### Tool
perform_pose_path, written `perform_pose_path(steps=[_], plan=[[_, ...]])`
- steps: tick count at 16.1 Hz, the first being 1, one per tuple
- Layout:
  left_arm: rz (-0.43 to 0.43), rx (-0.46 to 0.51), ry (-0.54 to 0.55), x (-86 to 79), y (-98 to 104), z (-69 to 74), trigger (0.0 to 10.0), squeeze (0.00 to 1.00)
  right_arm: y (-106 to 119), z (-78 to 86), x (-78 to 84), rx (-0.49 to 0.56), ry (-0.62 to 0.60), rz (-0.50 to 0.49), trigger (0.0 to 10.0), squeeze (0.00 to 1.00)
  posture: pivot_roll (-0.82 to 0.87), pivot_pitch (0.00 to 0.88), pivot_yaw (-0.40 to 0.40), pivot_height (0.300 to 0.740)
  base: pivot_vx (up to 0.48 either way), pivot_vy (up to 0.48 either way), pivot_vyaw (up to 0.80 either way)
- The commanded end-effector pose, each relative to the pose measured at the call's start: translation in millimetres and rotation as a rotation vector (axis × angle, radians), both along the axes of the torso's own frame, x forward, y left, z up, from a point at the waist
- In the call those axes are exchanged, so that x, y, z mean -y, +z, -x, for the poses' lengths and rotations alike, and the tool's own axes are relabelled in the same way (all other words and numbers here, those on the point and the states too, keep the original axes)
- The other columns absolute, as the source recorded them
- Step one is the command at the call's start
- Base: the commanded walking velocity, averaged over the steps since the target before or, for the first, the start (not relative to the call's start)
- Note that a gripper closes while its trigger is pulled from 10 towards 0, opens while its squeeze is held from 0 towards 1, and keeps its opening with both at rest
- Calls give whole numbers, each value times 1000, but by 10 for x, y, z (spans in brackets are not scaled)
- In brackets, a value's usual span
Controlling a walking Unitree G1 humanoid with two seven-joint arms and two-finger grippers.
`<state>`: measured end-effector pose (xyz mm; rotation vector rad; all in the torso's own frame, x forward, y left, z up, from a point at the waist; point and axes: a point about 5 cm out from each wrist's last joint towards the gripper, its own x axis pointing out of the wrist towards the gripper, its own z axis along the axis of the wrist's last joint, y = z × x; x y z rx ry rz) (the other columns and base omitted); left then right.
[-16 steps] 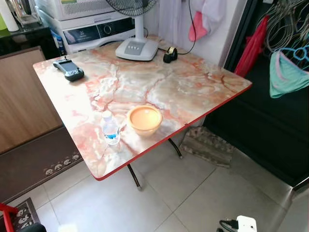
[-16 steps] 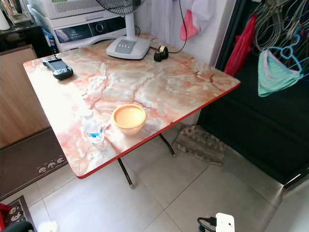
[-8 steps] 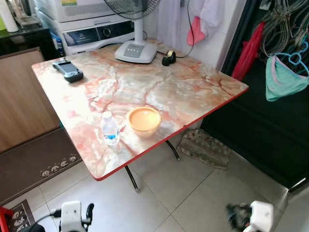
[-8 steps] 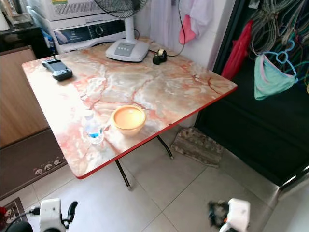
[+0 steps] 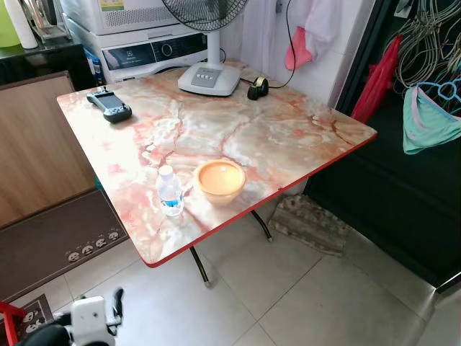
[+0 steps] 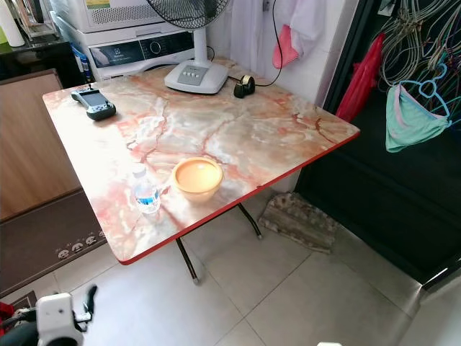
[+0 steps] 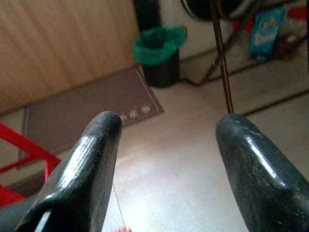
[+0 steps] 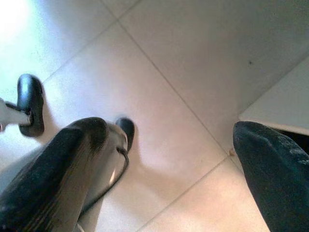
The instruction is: Restocking fridge
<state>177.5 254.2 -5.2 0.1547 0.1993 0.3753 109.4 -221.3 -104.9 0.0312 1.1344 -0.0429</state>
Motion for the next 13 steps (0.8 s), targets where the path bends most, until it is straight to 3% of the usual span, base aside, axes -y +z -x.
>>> perform_pose_path(steps=[1,7,9,13], plan=[[-34,46,-3,-22,142,-30,10000,0,10,-40,16,-7,0,8,10000,0,154,0,-39,740,0,0,0],[-160,276,-87,34,907,-258,10000,0,9,8,79,-51,44,17,10000,0,214,0,-61,740,0,0,0],[-190,297,-249,297,1156,-415,10000,0,-2,-36,-19,-47,50,6,10000,0,219,0,-73,740,0,0,0],[-173,414,-395,691,1566,-743,10000,0,10,-46,25,-42,44,18,10000,0,213,0,-79,740,0,0,0]])
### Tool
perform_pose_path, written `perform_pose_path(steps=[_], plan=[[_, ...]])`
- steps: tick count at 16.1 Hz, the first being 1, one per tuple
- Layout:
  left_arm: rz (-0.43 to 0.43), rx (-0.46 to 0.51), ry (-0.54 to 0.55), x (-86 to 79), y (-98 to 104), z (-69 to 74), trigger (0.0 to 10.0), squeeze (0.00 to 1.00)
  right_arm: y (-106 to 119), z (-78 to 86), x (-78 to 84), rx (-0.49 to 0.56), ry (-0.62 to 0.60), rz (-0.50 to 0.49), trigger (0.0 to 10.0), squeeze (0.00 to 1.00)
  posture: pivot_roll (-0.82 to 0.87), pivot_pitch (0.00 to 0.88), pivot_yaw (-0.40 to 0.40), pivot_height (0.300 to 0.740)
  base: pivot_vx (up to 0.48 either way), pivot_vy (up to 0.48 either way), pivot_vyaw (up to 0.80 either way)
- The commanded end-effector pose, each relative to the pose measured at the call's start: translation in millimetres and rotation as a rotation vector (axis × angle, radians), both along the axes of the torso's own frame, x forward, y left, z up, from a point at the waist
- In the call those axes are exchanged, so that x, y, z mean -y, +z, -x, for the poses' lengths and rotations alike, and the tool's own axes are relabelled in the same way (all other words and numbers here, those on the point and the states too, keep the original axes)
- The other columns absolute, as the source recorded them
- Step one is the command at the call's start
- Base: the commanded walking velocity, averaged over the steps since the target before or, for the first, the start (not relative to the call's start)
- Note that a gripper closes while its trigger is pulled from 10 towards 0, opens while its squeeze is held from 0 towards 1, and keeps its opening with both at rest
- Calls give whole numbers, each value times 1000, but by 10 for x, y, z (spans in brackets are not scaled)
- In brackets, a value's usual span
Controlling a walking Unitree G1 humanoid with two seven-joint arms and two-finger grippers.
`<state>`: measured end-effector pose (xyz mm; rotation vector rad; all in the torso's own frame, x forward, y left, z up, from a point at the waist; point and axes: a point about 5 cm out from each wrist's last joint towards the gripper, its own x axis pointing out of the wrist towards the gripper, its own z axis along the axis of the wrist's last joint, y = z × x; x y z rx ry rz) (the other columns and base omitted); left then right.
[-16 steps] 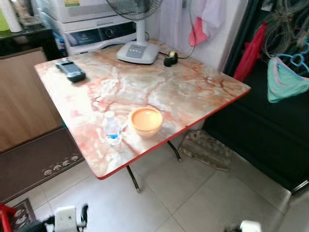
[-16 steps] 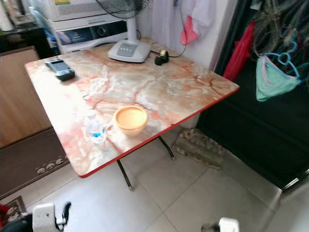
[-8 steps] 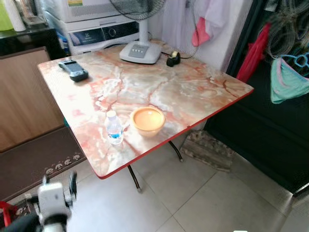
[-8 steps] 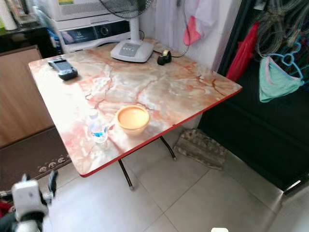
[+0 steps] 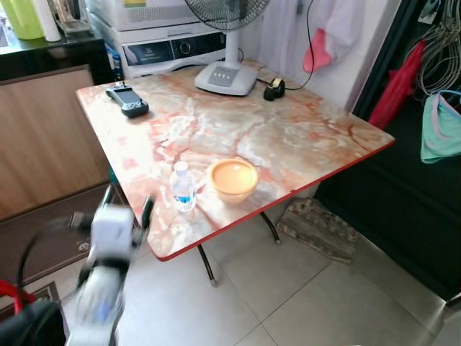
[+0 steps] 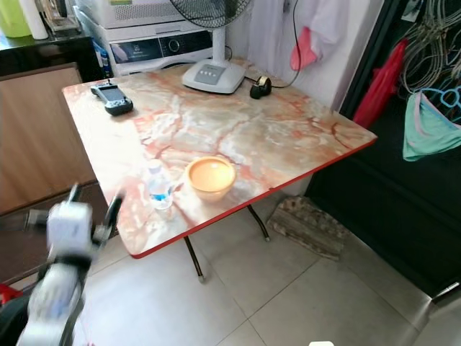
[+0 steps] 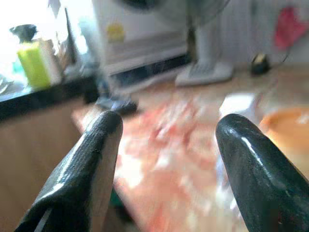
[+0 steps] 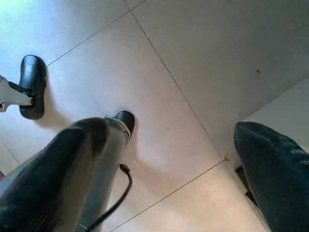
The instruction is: Restocking fridge
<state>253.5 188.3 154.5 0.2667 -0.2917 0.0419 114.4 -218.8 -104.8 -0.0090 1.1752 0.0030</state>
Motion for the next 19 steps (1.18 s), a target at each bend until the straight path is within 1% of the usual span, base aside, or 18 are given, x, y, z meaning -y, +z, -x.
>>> perform_pose_path(steps=[1,3,5,8,10,11,13,17,19], plan=[[6,-16,-44,120,21,-9,10000,0,13,3,71,2,-15,20,10000,0,207,0,-74,740,0,0,0],[30,-43,-87,189,29,10,10000,0,16,11,92,16,-59,24,10000,0,182,0,-73,740,0,0,0],[49,-65,-109,188,17,14,10000,0,6,31,74,9,-52,21,10000,0,178,0,-81,740,0,0,0],[47,-64,-126,219,56,19,10000,0,5,41,78,5,-44,23,10000,0,166,0,-70,740,0,0,0],[90,-46,-141,313,145,-72,10000,0,1,64,88,8,-57,26,10000,0,142,0,-57,740,0,0,0],[140,-48,-137,326,164,-111,10000,0,-3,70,77,4,-49,25,10000,0,143,0,-54,740,0,0,0],[128,-30,-138,323,223,-112,10000,0,-1,65,79,3,-46,24,10000,0,149,0,-53,740,0,0,0],[104,-22,-131,286,262,-97,10000,0,-17,94,44,-12,-33,19,10000,0,159,0,-55,740,250,0,0],[113,-19,-134,307,287,-110,10000,0,-14,86,38,-11,-2,8,10000,0,159,0,-55,740,278,0,0]])
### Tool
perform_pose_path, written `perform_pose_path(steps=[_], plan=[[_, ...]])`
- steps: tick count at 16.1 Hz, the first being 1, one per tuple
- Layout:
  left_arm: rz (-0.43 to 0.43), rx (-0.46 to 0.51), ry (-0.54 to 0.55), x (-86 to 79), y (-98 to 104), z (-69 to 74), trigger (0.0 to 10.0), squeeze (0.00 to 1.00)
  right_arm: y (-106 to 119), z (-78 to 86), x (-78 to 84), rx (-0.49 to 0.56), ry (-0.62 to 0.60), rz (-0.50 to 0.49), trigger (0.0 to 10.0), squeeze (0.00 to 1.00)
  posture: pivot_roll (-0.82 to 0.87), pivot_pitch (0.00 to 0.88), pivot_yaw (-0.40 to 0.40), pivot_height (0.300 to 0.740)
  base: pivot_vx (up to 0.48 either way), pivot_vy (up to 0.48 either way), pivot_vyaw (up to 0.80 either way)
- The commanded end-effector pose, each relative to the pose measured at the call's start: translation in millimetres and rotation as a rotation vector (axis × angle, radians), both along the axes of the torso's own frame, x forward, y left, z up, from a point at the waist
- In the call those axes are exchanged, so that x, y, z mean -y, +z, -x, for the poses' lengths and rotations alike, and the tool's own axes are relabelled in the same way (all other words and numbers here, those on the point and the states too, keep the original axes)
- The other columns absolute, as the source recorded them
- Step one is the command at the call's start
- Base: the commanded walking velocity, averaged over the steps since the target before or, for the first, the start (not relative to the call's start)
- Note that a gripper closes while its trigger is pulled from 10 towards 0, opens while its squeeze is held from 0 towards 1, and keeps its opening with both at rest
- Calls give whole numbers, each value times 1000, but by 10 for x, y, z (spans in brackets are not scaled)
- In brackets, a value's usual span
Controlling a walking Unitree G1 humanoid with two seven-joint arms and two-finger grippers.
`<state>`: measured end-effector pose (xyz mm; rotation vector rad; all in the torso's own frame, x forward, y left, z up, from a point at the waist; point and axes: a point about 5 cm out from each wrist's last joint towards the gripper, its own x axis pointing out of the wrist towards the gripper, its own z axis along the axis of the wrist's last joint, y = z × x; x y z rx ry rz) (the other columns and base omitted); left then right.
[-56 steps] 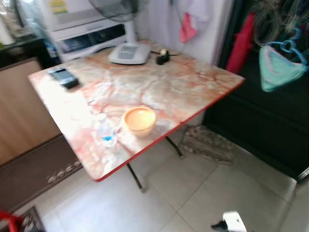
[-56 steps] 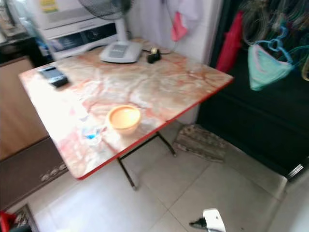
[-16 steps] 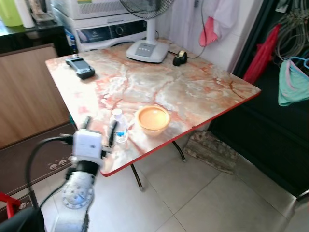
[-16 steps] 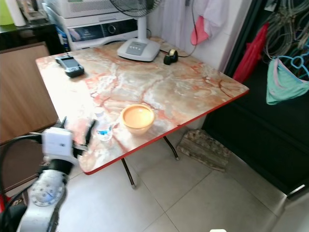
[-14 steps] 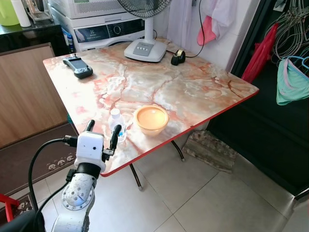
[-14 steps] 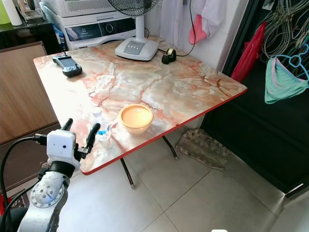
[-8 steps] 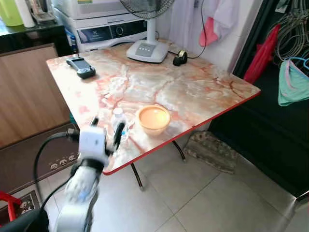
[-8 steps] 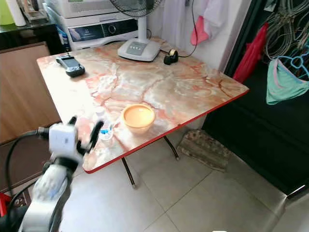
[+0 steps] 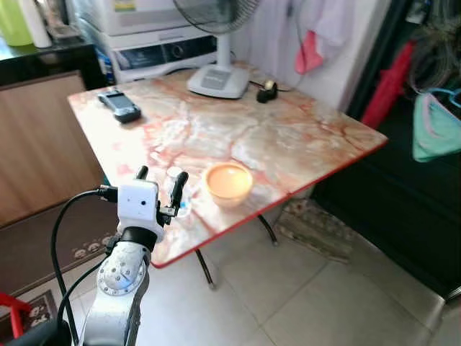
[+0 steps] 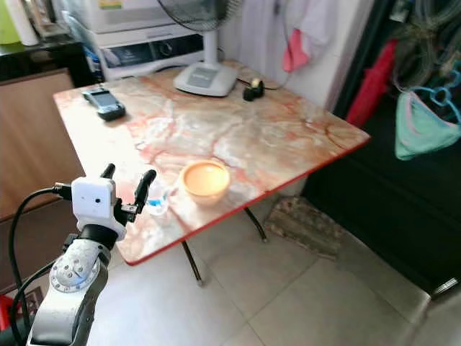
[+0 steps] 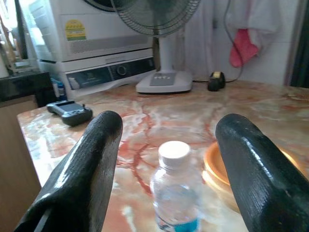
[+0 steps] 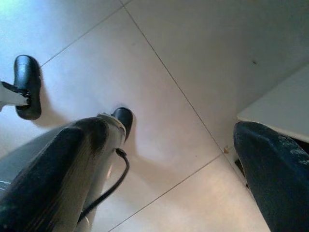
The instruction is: Restocking fridge
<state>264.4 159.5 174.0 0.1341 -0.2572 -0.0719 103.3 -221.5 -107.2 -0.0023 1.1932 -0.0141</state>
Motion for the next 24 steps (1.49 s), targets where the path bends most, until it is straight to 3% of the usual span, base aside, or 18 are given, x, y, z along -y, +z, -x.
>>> perform_pose_path(steps=[1,8,17,20,24], plan=[[1,30,-8,28,97,-4,10000,0,10,-27,12,7,16,4,10000,0,159,0,-55,740,296,0,0],[-12,62,-38,120,175,-9,10000,0,9,-23,1,9,29,-4,10000,0,164,0,-57,740,299,0,58],[-28,69,-25,121,212,2,10000,0,12,-44,-12,13,20,-19,10000,0,176,0,-62,740,188,0,0],[-31,53,-8,93,204,26,10000,0,14,-52,-15,13,21,-23,10000,0,182,2,-64,740,0,0,0],[21,10,52,-92,341,63,10000,0,17,-69,-20,14,22,-22,10000,0,211,13,-73,740,0,0,0]])
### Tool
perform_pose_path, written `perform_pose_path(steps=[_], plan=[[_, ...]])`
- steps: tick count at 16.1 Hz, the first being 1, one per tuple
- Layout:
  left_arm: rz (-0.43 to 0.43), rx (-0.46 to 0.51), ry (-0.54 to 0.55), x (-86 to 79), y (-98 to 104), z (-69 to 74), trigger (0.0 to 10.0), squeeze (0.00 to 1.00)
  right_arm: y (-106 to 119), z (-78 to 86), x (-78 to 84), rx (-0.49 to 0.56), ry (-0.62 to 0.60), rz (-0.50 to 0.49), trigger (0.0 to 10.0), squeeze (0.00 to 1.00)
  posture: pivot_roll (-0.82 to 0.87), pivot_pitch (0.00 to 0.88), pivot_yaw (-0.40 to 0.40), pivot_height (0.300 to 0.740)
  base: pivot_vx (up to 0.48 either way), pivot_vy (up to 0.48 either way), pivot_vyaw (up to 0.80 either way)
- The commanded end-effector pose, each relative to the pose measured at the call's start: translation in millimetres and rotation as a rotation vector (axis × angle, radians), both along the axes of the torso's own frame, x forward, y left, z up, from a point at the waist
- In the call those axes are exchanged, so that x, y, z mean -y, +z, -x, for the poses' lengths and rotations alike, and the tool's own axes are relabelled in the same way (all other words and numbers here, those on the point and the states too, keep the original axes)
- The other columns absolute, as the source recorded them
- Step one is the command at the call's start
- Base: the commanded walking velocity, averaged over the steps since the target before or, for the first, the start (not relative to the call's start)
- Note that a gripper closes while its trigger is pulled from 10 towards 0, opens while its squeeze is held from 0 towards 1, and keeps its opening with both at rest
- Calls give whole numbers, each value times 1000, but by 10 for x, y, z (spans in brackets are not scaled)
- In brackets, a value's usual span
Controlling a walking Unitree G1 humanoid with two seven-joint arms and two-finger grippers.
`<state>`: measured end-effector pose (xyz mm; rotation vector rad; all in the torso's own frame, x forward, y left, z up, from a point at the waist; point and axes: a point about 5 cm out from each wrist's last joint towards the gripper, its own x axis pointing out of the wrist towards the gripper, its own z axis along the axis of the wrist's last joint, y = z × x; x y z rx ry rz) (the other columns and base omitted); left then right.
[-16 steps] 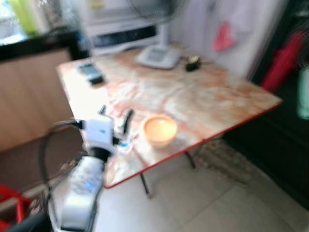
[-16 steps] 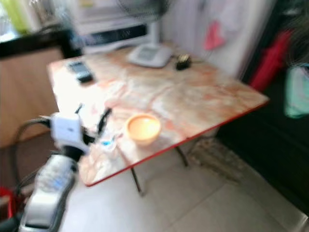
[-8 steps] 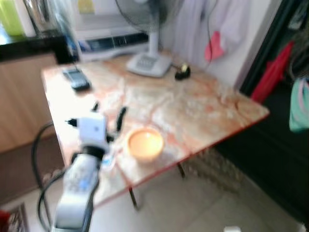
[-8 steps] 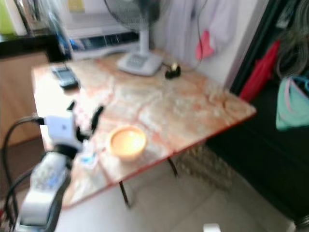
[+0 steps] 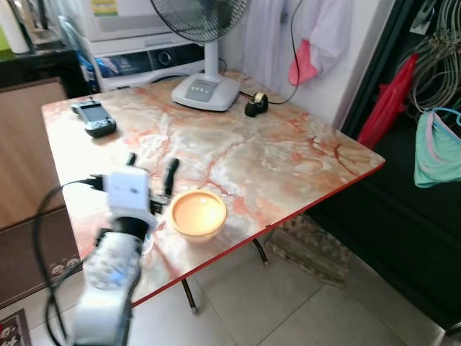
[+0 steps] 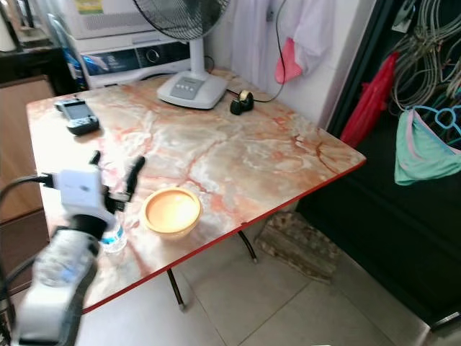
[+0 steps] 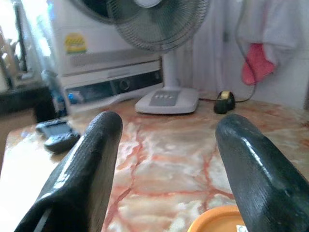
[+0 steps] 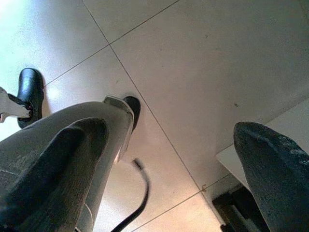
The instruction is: Restocking fridge
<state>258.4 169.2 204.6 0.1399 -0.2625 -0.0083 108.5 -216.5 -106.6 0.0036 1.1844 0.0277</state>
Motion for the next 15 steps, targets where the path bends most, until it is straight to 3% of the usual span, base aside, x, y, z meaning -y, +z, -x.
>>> perform_pose_path(steps=[1,3,5,6,9,12,15], plan=[[-24,-53,-25,-19,49,-19,10000,0,11,-20,30,4,-2,5,10000,0,220,13,-77,740,0,0,0],[-57,-187,16,-165,68,-75,10000,0,14,-31,28,3,11,7,10000,0,229,19,-82,740,0,0,0],[-3,-282,-30,-214,114,-84,10000,0,15,-36,27,-2,22,6,10000,0,234,20,-85,740,0,0,0],[-24,-348,-109,-203,174,-73,10000,0,16,-38,30,-6,31,9,10000,0,237,18,-85,740,0,0,0],[-57,-439,-153,-199,265,-123,10000,0,17,-43,33,-7,30,9,10000,0,232,19,-84,740,0,0,0],[-213,-549,-146,-258,320,-98,10000,0,15,-39,26,-12,30,4,10000,0,241,14,-81,740,0,0,0],[-225,-602,-141,-316,390,-76,10000,0,12,-39,17,-20,37,3,10000,0,246,11,-78,740,0,0,0]])
